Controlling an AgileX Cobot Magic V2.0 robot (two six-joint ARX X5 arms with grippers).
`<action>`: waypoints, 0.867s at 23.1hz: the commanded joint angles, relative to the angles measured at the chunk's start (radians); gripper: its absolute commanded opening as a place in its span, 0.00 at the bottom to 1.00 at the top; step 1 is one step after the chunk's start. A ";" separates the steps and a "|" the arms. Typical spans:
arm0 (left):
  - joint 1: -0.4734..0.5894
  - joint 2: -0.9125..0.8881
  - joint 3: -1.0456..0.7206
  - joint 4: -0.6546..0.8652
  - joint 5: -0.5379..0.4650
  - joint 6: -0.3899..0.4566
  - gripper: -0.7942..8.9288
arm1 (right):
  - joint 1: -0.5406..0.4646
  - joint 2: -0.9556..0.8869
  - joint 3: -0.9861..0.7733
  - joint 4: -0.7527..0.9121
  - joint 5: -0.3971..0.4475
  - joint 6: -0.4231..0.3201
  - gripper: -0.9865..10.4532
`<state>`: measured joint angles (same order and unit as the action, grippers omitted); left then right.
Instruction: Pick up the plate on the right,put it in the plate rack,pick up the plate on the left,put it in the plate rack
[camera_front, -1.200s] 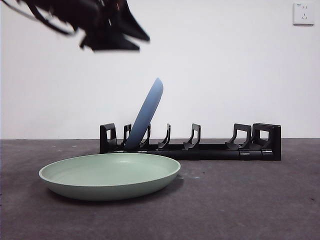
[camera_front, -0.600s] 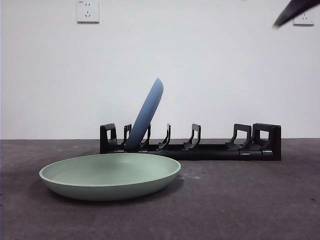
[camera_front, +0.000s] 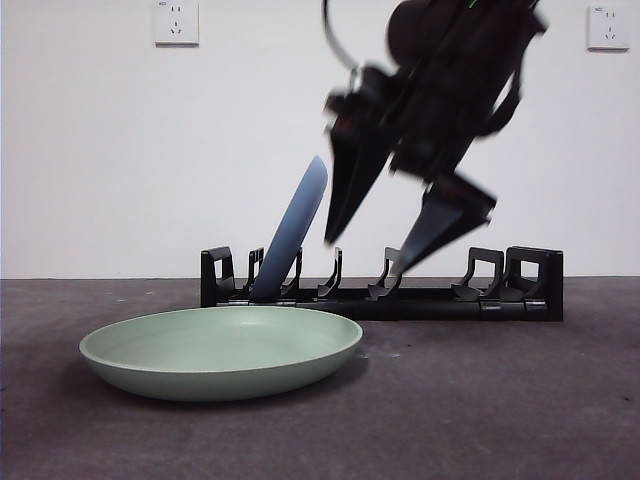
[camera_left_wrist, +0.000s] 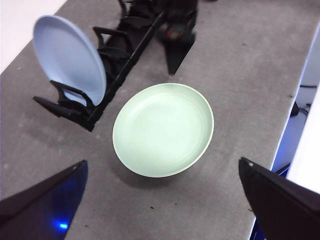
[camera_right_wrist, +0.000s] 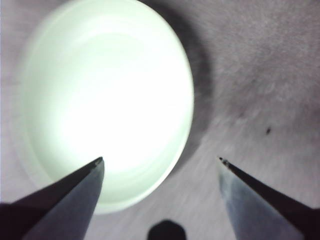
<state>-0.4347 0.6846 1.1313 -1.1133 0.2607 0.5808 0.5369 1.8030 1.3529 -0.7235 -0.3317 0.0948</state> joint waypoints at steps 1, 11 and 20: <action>-0.014 0.004 -0.004 0.005 -0.006 0.026 0.61 | 0.014 0.047 -0.011 0.019 0.046 0.019 0.42; -0.060 0.049 -0.004 0.004 -0.008 0.026 0.61 | 0.020 0.132 -0.011 0.058 0.071 0.044 0.42; -0.114 0.090 -0.004 0.008 -0.030 0.026 0.60 | 0.062 0.170 -0.011 0.108 0.072 0.073 0.38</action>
<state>-0.5419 0.7723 1.1313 -1.1130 0.2325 0.5957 0.5903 1.9549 1.3525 -0.6220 -0.2607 0.1516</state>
